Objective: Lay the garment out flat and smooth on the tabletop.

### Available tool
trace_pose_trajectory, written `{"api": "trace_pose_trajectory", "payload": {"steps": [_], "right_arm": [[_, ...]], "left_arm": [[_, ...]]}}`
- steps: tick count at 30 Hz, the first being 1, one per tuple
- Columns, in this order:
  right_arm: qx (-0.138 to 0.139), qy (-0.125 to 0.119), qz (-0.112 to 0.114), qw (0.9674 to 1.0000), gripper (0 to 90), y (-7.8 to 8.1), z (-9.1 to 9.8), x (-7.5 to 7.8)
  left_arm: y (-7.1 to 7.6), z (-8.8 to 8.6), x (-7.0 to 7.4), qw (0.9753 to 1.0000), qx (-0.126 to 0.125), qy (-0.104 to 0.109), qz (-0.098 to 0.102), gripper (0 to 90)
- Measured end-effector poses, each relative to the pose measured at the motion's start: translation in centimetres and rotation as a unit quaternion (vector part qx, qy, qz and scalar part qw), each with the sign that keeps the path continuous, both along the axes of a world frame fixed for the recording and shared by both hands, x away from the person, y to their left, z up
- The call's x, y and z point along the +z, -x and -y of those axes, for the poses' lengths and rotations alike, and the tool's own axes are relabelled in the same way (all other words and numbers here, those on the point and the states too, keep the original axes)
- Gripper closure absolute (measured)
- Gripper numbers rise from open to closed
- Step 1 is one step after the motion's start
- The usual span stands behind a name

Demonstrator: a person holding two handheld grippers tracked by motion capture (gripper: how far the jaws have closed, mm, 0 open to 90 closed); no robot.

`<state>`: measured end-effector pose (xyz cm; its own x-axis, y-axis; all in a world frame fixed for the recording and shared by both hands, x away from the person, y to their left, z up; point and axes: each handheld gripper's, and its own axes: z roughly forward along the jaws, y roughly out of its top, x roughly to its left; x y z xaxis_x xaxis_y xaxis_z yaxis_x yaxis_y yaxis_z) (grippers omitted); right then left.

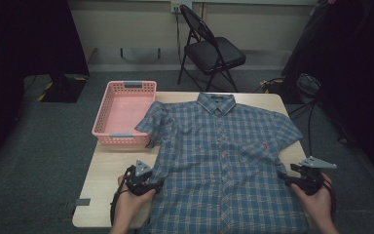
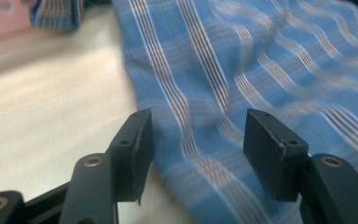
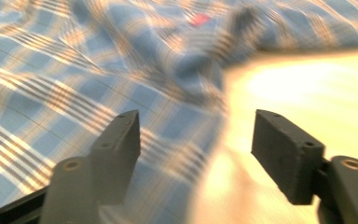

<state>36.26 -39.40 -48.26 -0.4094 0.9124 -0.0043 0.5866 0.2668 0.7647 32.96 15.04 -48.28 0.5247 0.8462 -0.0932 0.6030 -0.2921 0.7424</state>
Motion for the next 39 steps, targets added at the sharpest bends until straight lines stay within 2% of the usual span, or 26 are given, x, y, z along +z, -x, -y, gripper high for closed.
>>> {"api": "trace_pose_trajectory", "payload": {"steps": [3, 4, 5, 6, 8, 10, 11, 14, 16, 17, 18, 19, 20, 21, 22, 23, 24, 25, 27, 28, 31, 33, 34, 36, 37, 39], "right_arm": [[0.004, -0.006, -0.017, 0.9998, 42.3, 1.1, 1.2, -0.3], [0.002, 0.003, -0.020, 0.9998, 45.8, 1.3, 1.2, -0.5], [0.008, 0.011, -0.027, 0.9996, 51.0, 1.5, 1.2, -0.7], [0.014, 0.001, -0.026, 0.9996, 54.8, 1.5, 1.1, -0.9], [0.029, -0.011, -0.026, 0.9992, 73.5, 1.5, 0.9, -0.9], [0.046, -0.015, -0.038, 0.9981, 86.1, 1.3, 0.7, -0.5], [0.054, -0.022, -0.039, 0.9975, 87.6, 1.3, 0.8, -0.1], [0.068, -0.067, -0.019, 0.9953, 88.0, 2.5, 1.9, 2.5], [0.076, -0.064, 0.000, 0.9950, 87.9, 3.9, 2.7, 4.3], [0.078, -0.069, 0.002, 0.9946, 85.1, 4.6, 3.2, 4.9], [0.072, -0.073, -0.004, 0.9948, 73.0, 4.9, 3.5, 5.1], [0.046, -0.042, -0.002, 0.9981, 56.6, 5.3, 3.5, 5.3], [0.032, -0.018, 0.021, 0.9991, 49.1, 5.5, 3.3, 5.4], [0.038, -0.022, 0.033, 0.9985, 42.9, 5.6, 2.9, 5.5], [0.050, -0.035, 0.039, 0.9974, 37.2, 5.6, 2.5, 5.5], [0.067, -0.047, 0.049, 0.9954, 26.9, 5.0, 1.2, 5.3], [0.083, -0.038, 0.045, 0.9948, 23.4, 4.4, 0.1, 5.0], [0.095, -0.031, 0.039, 0.9943, 22.9, 3.9, -0.8, 4.7], [0.123, -0.044, 0.019, 0.9912, 20.0, 2.3, -2.6, 3.2], [0.127, -0.050, 0.000, 0.9906, 17.9, 1.5, -3.3, 2.3], [0.139, -0.009, -0.030, 0.9898, 12.2, -0.1, -4.3, -0.4], [0.146, 0.015, -0.031, 0.9887, 10.4, -0.3, -4.3, -1.4], [0.149, 0.010, -0.029, 0.9884, 10.0, -0.2, -4.2, -1.5], [0.149, 0.012, -0.029, 0.9884, 9.8, -0.2, -4.2, -1.5], [0.149, 0.012, -0.029, 0.9884, 9.7, -0.2, -4.2, -1.5], [0.148, 0.012, -0.028, 0.9884, 9.6, -0.2, -4.2, -1.5]], "left_arm": [[1.1, 0.5, -0.7, 0.9995, -0.027, 0.007, -0.017, 45.8], [1.2, 0.8, -0.9, 0.9993, -0.034, 0.002, -0.012, 47.7], [1.2, 1.2, -1.0, 0.9990, -0.044, -0.004, -0.003, 52.8], [1.1, 1.5, -0.9, 0.9986, -0.051, -0.013, 0.001, 59.3], [0.8, 2.3, -0.7, 0.9970, -0.074, -0.024, -0.006, 79.7], [0.4, 2.5, -0.1, 0.9953, -0.089, -0.035, -0.009, 84.8], [0.5, 2.3, 0.5, 0.9956, -0.091, -0.022, -0.006, 85.6], [1.4, 0.3, 3.6, 0.9947, -0.087, 0.037, 0.041, 85.8], [2.1, -1.7, 5.1, 0.9917, -0.085, 0.085, 0.045, 85.8], [2.3, -2.3, 5.2, 0.9911, -0.083, 0.096, 0.039, 84.6], [2.5, -2.6, 5.0, 0.9927, -0.073, 0.084, 0.045, 80.6], [2.6, -2.7, 4.8, 0.9946, -0.070, 0.063, 0.045, 64.7], [2.5, -2.6, 4.5, 0.9949, -0.074, 0.044, 0.052, 49.0], [2.4, -2.5, 4.4, 0.9941, -0.073, 0.038, 0.071, 37.1], [1.9, -1.7, 4.3, 0.9921, -0.081, 0.027, 0.092, 33.1], [1.9, -1.7, 4.3, 0.9921, -0.081, 0.027, 0.092, 25.9], [1.1, -0.4, 3.9, 0.9879, -0.113, 0.019, 0.104, 23.5], [0.4, 0.3, 3.6, 0.9863, -0.128, 0.021, 0.102, 22.6], [-0.8, 1.3, 2.3, 0.9847, -0.149, 0.043, 0.079, 19.5], [-1.3, 1.6, 1.6, 0.9847, -0.153, 0.037, 0.075, 19.4], [-2.1, 2.0, -0.8, 0.9854, -0.160, -0.008, 0.056, 17.3], [-2.1, 2.0, -1.3, 0.9822, -0.176, -0.033, 0.058, 16.4], [-2.1, 2.0, -1.5, 0.9819, -0.177, -0.036, 0.056, 14.8], [-2.1, 2.0, -1.6, 0.9842, -0.165, -0.046, 0.046, 15.1], [-2.0, 2.0, -1.6, 0.9839, -0.165, -0.047, 0.048, 15.0], [-2.0, 2.0, -1.7, 0.9860, -0.156, -0.042, 0.040, 15.0]]}}
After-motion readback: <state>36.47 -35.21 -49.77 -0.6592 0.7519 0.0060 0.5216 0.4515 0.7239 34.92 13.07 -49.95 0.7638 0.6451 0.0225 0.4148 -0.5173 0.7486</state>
